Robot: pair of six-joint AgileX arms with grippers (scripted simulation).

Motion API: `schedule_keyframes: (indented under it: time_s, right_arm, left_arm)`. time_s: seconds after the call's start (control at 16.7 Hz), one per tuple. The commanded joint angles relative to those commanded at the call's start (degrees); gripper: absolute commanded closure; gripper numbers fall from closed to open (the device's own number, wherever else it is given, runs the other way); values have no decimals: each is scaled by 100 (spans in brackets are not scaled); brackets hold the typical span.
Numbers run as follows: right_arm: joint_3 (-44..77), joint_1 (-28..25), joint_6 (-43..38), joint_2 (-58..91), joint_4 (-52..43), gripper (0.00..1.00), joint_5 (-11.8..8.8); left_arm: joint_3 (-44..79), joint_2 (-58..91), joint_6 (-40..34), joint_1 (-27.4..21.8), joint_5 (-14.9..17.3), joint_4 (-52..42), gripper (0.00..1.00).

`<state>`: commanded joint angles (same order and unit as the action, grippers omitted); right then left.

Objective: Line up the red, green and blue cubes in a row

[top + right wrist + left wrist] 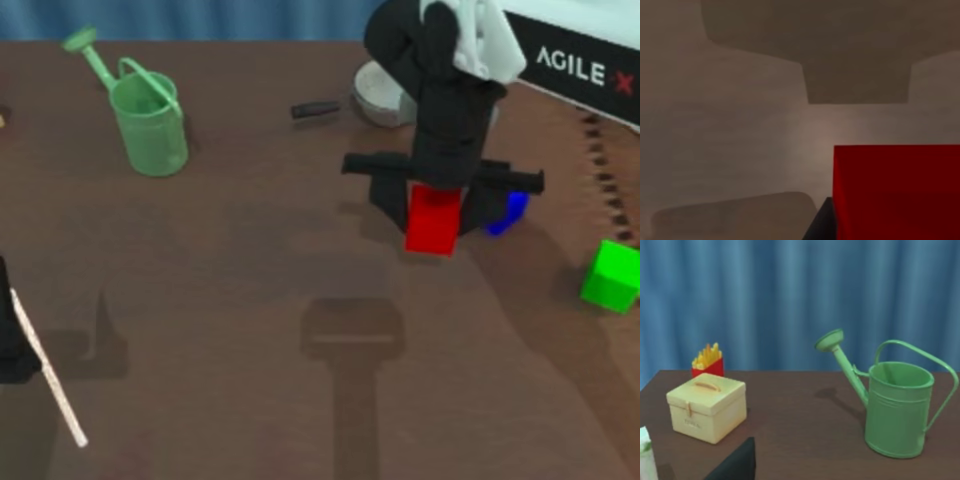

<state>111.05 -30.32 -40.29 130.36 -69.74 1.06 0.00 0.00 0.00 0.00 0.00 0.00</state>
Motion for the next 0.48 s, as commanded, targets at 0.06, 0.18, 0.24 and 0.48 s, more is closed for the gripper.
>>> schedule_keyframes:
  time_s: [0.06,0.18,0.24,0.48]
  right_arm:
    - [10,0,1,-7,-12,100,0]
    - [10,0,1,-7,-12,100,0]
    - [-2,31,-9,12,5,100,-2]
    - [88,-380,-332,31,-77,100,3]
  left_arm:
    - [0,0,0,0,0,0,0]
    - [0,0,0,0,0,0,0]
    - [0,0,0,0,0,0,0]
    - [0,0,0,0,0,0,0]
